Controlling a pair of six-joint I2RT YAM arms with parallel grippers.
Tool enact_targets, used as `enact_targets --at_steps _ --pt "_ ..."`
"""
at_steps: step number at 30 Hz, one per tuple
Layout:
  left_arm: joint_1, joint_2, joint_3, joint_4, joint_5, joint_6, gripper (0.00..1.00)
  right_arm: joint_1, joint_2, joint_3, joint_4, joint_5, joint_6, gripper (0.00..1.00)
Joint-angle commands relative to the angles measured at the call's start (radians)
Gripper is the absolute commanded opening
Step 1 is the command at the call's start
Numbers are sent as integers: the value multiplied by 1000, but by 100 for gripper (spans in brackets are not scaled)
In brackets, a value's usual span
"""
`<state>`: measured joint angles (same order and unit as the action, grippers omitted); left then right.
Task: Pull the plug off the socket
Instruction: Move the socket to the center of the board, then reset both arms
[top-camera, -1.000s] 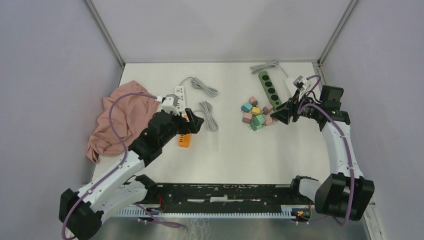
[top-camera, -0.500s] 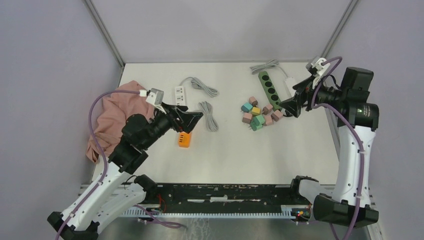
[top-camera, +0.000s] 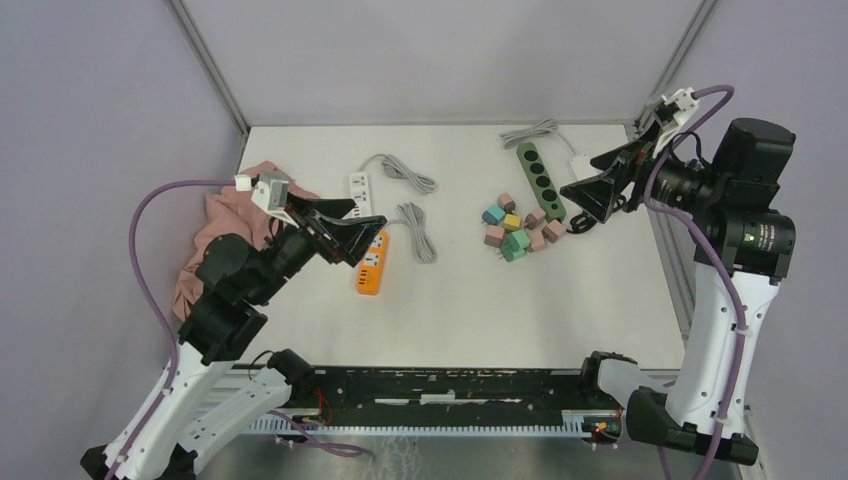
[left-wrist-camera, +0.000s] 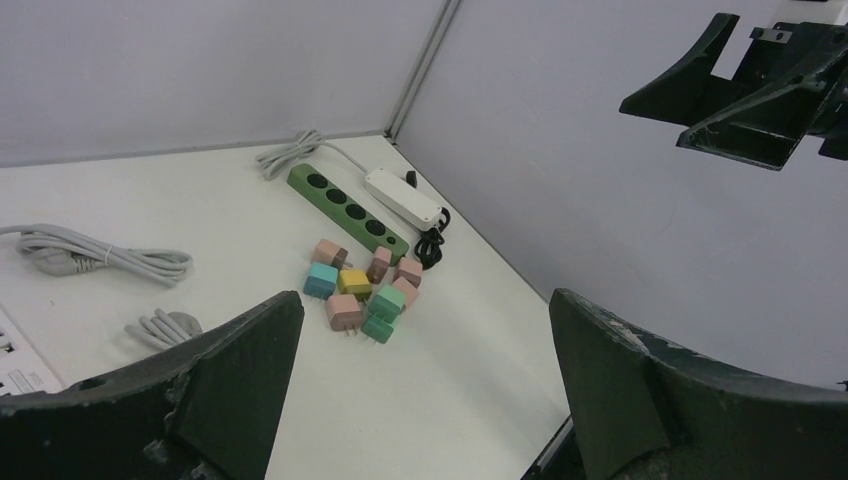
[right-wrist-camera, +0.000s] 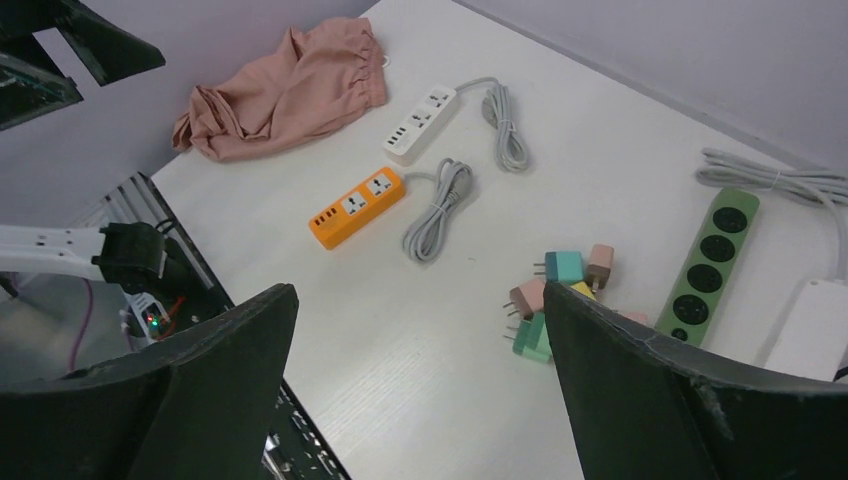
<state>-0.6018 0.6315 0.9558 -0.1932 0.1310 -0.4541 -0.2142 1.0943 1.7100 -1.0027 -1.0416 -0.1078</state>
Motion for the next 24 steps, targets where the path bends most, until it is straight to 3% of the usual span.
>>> enact_targets --at_steps 1,9,24 --pt "2 -16 61 -42 -19 55 99 -5 -5 58 76 4 202 99" --pt "3 -20 100 -81 -32 74 99 -5 -9 98 74 156 303 99" --pt "3 -24 95 -107 -58 92 99 -5 -14 92 72 140 289 99"
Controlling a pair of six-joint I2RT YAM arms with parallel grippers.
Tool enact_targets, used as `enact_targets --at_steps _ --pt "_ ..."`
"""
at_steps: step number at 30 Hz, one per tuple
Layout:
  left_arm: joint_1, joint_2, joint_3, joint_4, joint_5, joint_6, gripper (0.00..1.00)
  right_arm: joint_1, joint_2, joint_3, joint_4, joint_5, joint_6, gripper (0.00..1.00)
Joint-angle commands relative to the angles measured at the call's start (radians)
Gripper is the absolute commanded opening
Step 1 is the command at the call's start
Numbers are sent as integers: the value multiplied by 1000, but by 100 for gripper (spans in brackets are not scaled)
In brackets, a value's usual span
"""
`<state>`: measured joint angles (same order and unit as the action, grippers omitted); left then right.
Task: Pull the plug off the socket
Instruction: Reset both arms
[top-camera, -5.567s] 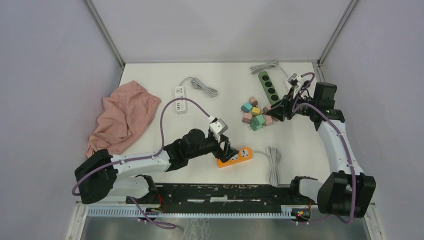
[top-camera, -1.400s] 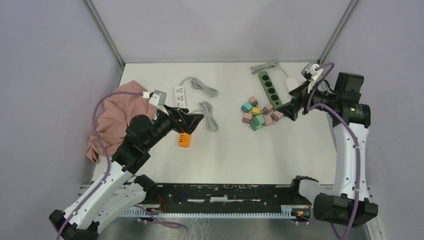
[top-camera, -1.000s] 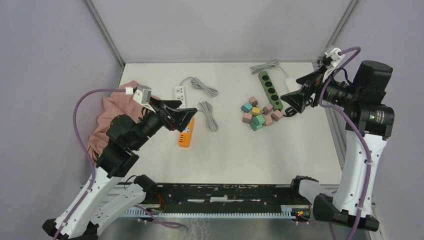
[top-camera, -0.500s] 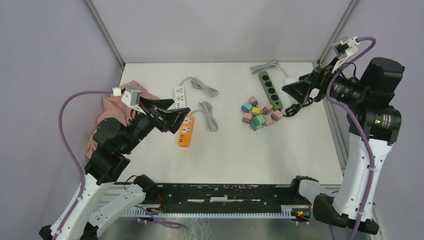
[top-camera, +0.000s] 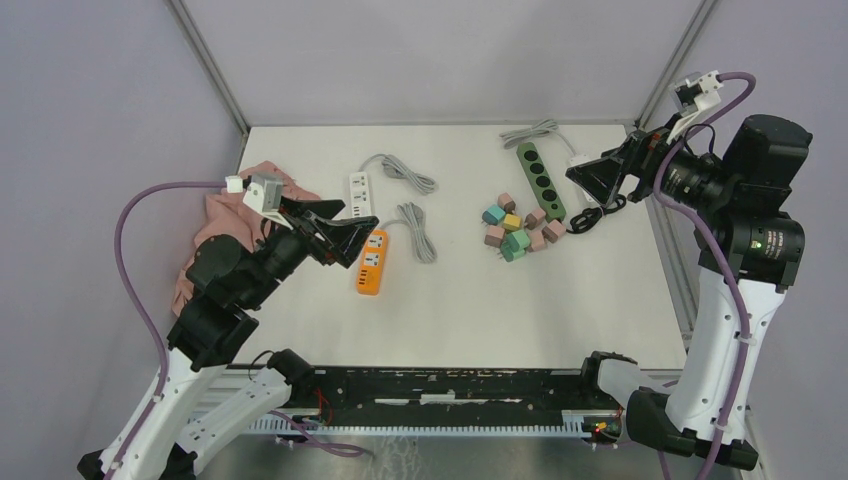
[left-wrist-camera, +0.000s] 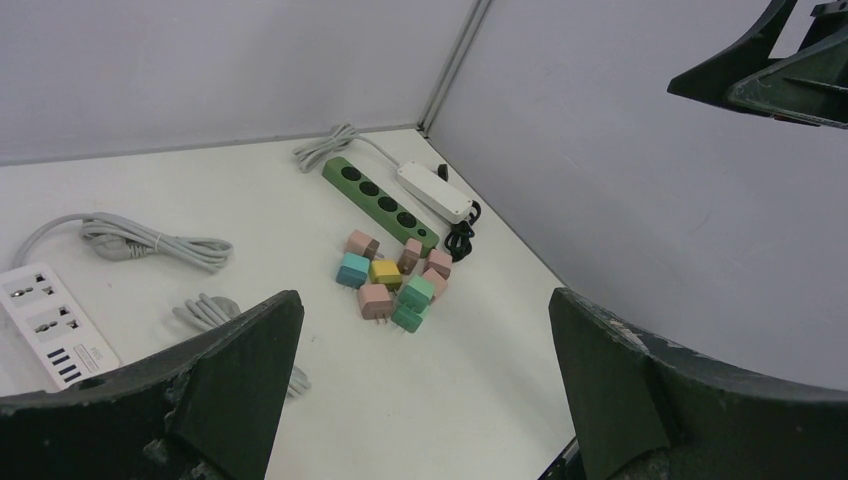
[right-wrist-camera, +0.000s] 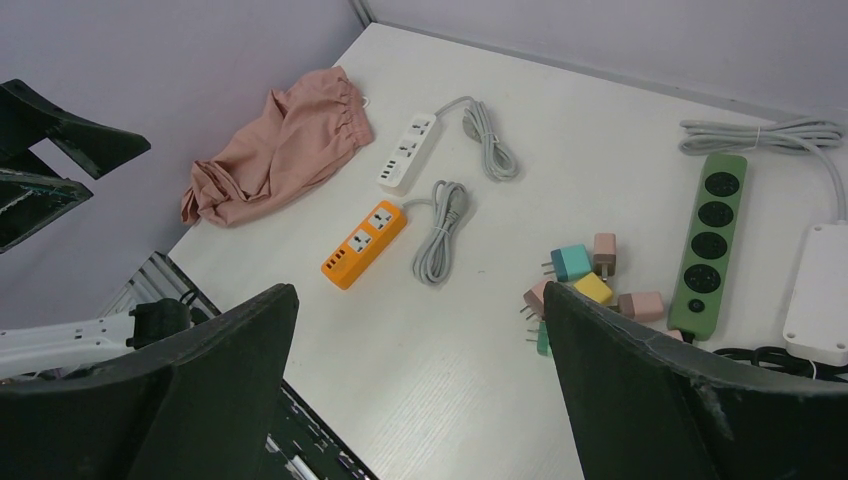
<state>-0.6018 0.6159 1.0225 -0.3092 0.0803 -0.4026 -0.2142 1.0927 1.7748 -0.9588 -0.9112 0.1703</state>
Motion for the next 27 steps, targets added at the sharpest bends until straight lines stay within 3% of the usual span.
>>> enact_targets --at_steps 1,27 --pt "2 -9 27 9 -9 42 99 -5 -13 28 28 10 8 99" --pt "2 -6 10 10 -11 50 99 -4 -24 8 29 9 2 99"
